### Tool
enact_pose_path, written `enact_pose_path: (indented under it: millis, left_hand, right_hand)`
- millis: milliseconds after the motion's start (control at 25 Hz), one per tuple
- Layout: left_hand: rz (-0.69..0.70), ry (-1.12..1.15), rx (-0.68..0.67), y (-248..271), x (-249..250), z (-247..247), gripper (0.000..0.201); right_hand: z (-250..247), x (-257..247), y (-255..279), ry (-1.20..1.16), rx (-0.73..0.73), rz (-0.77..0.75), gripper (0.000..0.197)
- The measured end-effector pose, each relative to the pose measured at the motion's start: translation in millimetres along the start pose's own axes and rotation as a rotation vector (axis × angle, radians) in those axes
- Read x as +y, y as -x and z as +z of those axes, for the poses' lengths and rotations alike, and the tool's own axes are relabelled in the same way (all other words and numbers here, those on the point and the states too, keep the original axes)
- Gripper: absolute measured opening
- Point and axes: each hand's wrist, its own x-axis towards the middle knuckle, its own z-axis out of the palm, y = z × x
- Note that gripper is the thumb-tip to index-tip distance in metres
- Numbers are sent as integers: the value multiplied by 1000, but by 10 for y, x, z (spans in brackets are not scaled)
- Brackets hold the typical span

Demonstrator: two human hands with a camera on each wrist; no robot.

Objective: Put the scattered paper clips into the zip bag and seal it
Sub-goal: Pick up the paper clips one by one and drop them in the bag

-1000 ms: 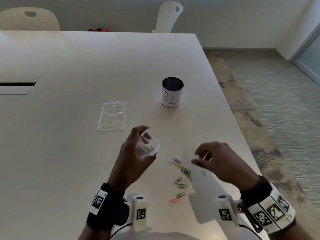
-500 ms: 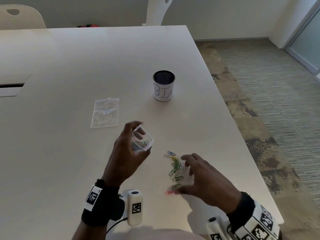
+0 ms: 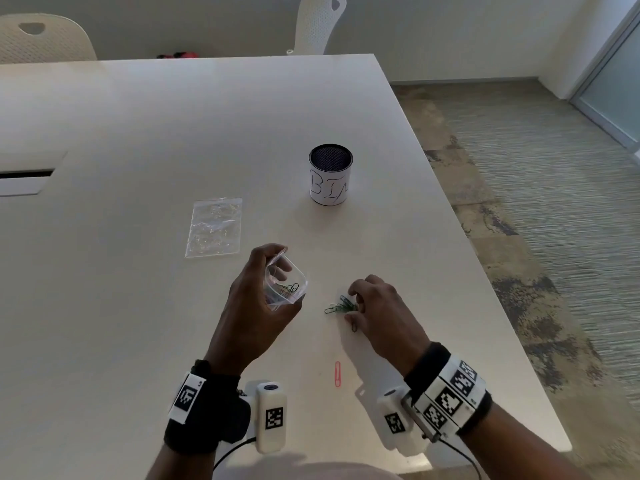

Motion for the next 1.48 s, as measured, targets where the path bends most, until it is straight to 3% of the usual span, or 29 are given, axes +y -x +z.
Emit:
enact_pose_path:
  millis: [120, 200, 360, 720, 840, 1040, 1160, 1320, 1480]
  left_hand:
    - [-9, 9, 6, -9, 0, -10, 66]
    - [-12, 8, 6, -17, -9, -11, 67]
    - [-22, 24, 4, -27, -11, -1, 68]
    - [-23, 50, 6, -34, -11, 24, 66]
    - [-28, 47, 2, -33, -17, 30, 67]
    - [-18, 28, 1, -35, -42, 45, 70]
    - [-4, 23, -2, -44, -46, 68, 70]
    - [6, 20, 3, -47, -37, 83, 65]
    - [-25, 22, 14, -44, -14, 60, 64]
  right_hand:
    - [-91, 22, -92, 101, 31, -90, 44]
    - [-116, -15, -97, 170, -31, -184, 49]
    - [2, -113, -92, 267, -93, -320, 25]
    - [-97, -250, -268, 300, -86, -356, 22]
    - [-175, -136, -366, 134, -21, -309, 17]
    - [-453, -50, -371, -548, 71, -125, 11]
    - [-576, -234, -278, -850, 120, -130, 8]
    - [-514, -553, -203, -858, 160, -239, 10]
    - [-381, -683, -206, -583, 197, -399, 16]
